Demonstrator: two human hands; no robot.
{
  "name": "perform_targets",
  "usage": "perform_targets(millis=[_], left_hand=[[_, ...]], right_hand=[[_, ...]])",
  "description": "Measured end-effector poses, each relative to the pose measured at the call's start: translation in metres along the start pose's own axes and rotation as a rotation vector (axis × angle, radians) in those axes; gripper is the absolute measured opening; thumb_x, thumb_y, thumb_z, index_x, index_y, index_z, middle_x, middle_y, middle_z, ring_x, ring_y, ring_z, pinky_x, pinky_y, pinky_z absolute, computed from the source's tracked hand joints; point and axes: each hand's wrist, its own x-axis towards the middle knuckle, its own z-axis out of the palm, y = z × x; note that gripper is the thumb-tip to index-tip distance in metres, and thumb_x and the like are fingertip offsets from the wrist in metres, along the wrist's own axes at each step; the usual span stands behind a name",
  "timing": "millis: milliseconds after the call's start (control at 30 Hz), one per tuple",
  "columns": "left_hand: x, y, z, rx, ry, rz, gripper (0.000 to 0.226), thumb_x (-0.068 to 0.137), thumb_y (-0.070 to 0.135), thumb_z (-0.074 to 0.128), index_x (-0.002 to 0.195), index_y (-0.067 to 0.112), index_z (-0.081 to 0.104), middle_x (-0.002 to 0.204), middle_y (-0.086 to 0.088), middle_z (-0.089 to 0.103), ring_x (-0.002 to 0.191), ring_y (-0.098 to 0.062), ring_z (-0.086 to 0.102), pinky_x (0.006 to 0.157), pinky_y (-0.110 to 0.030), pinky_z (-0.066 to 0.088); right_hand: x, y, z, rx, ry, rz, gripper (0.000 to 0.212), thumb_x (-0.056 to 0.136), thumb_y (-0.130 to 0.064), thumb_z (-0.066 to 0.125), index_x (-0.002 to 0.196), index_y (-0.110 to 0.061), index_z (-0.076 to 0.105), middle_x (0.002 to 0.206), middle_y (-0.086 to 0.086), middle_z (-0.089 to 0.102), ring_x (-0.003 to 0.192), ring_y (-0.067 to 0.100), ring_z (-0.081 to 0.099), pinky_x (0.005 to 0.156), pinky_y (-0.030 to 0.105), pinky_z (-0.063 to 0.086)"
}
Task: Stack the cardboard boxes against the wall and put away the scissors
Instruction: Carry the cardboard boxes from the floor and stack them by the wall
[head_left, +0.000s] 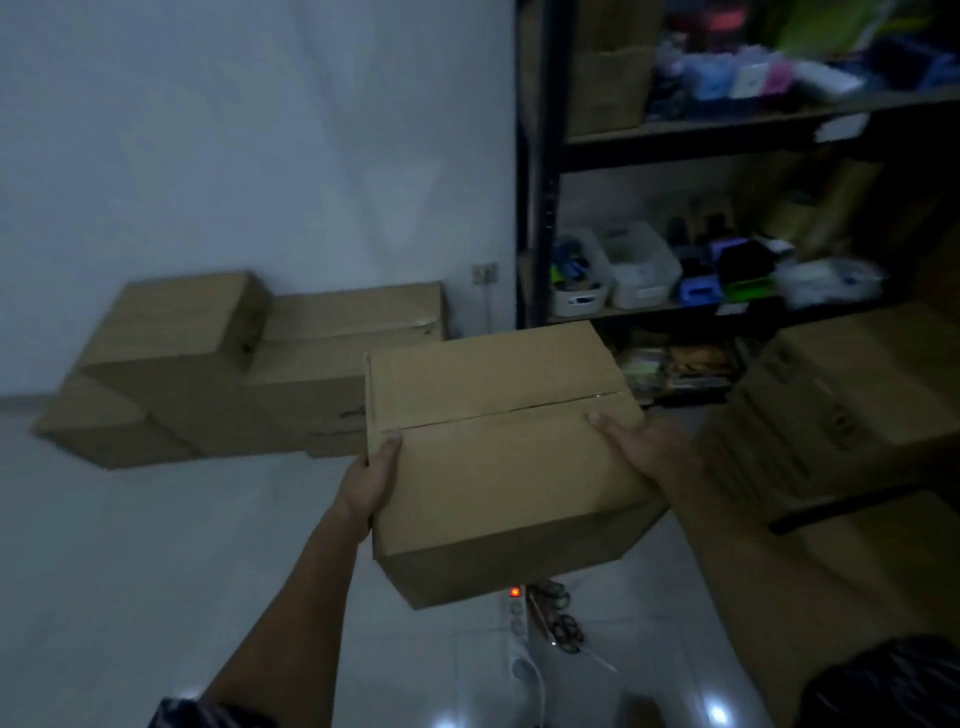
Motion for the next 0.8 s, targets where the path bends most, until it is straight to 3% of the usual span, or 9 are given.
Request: perform_targets(millis=[167,333,467,567,633,733,800], left_hand=[[0.010,0.008,-0.118,-0.054,0.102,0.059,0.068,0.086,0.061,0.058,0.136,0.016,0.051,0.128,-0.011,0.060,0.109,-0.031,0.061,0.095,-0.047,0.051],[0.046,0.012,-0.198,-0.109,0.119,0.084,0.063,0.089,0.054,0.057,0.138,0.016,0.051,0.129,-0.010,0.061,0.107,-0.030,0.063,0.093,-0.047,0.052],[0.081,0.018,-0.256,-0.142,0.149,0.068,0.070,0.083,0.059,0.059,0.136,0.014,0.053,0.127,-0.011,0.063,0.106,-0.030,0.064,0.096,-0.050,0.051],[0.108,0.029,-0.313,-0.158,0.163,0.034,0.088,0.066,0.070,0.062,0.135,0.017,0.054,0.126,-0.009,0.064,0.106,-0.029,0.065,0.096,-0.051,0.051],[0.122,0.040,-0.354,-0.176,0.187,0.017,0.087,0.065,0.072,0.063,0.134,0.020,0.055,0.124,-0.007,0.064,0.106,-0.029,0.065,0.094,-0.051,0.052],[0.144,0.061,-0.433,-0.198,0.253,0.036,0.078,0.072,0.069,0.061,0.133,0.022,0.056,0.124,-0.007,0.065,0.106,-0.029,0.065,0.094,-0.051,0.052],[0.152,0.072,-0.467,-0.192,0.275,0.058,0.074,0.076,0.068,0.059,0.133,0.020,0.057,0.123,-0.007,0.065,0.106,-0.029,0.064,0.094,-0.050,0.052]], right_hand=[[-0.015,-0.097,0.082,-0.056,-0.052,-0.087,0.133,0.043,-0.104,0.045,0.148,-0.022,0.036,0.146,0.011,0.048,0.130,0.036,0.048,0.104,0.050,0.042],[-0.022,-0.177,0.142,-0.119,-0.060,-0.115,0.121,0.064,-0.094,0.049,0.153,-0.017,0.024,0.153,0.013,0.038,0.135,0.037,0.042,0.104,0.046,0.040],[-0.011,-0.236,0.194,-0.138,-0.077,-0.155,0.118,0.066,-0.091,0.052,0.153,-0.016,0.025,0.153,0.013,0.038,0.136,0.036,0.041,0.105,0.043,0.037],[-0.007,-0.294,0.235,-0.162,-0.097,-0.200,0.111,0.069,-0.088,0.053,0.153,-0.021,0.030,0.154,0.010,0.038,0.137,0.035,0.040,0.109,0.043,0.037],[-0.003,-0.336,0.264,-0.191,-0.131,-0.256,0.109,0.066,-0.092,0.051,0.153,-0.028,0.032,0.154,0.006,0.040,0.138,0.033,0.041,0.112,0.044,0.036],[0.002,-0.416,0.322,-0.213,-0.171,-0.298,0.131,0.043,-0.106,0.042,0.147,-0.026,0.040,0.147,0.004,0.049,0.132,0.032,0.049,0.108,0.047,0.039],[-0.004,-0.452,0.345,-0.205,-0.186,-0.307,0.124,0.051,-0.100,0.048,0.144,-0.018,0.041,0.144,0.007,0.051,0.130,0.033,0.050,0.105,0.045,0.042]])
